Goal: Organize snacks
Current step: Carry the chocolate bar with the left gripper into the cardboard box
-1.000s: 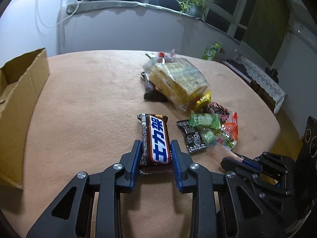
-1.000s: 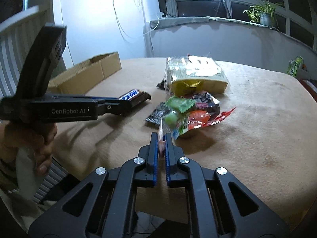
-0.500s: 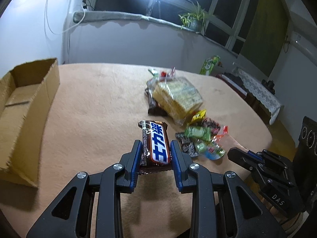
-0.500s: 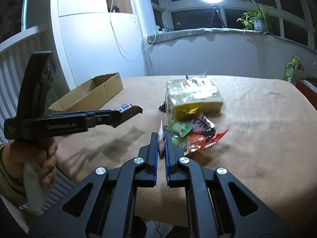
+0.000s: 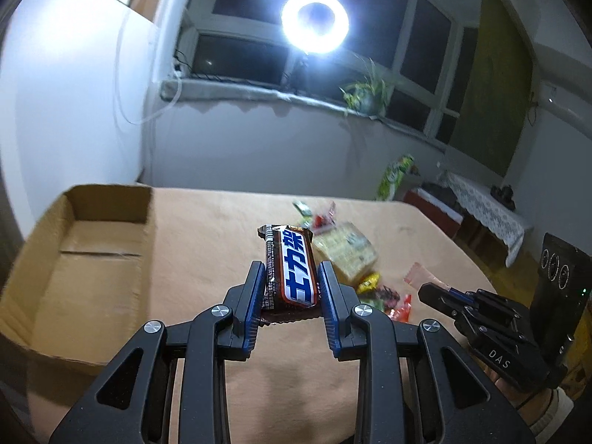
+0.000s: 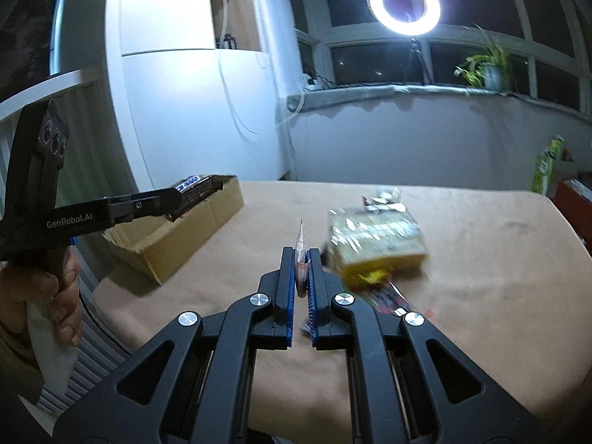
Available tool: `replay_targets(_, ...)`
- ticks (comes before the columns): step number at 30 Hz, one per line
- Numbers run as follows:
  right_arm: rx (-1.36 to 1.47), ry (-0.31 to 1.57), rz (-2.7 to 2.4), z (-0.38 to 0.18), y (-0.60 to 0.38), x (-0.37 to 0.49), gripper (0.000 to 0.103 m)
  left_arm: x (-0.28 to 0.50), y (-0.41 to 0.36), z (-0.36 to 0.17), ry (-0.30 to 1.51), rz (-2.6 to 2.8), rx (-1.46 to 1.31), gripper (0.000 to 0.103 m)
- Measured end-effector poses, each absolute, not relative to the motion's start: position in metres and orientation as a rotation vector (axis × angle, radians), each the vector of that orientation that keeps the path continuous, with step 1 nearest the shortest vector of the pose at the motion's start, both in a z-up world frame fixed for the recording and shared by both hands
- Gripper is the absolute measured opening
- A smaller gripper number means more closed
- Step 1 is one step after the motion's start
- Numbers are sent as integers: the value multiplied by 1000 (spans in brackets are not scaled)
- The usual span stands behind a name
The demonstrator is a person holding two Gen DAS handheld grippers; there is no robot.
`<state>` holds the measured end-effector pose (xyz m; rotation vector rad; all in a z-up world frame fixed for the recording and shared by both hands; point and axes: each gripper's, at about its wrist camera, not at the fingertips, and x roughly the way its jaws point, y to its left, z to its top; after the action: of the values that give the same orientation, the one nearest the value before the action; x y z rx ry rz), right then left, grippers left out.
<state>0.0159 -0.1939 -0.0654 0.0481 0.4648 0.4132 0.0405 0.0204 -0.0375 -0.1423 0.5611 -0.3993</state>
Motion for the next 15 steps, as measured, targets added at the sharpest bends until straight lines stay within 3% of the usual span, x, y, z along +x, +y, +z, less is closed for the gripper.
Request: replay_targets(15, -77, 463, 644, -43, -54, 51, 6, 30, 148, -43, 507, -157, -276, 27)
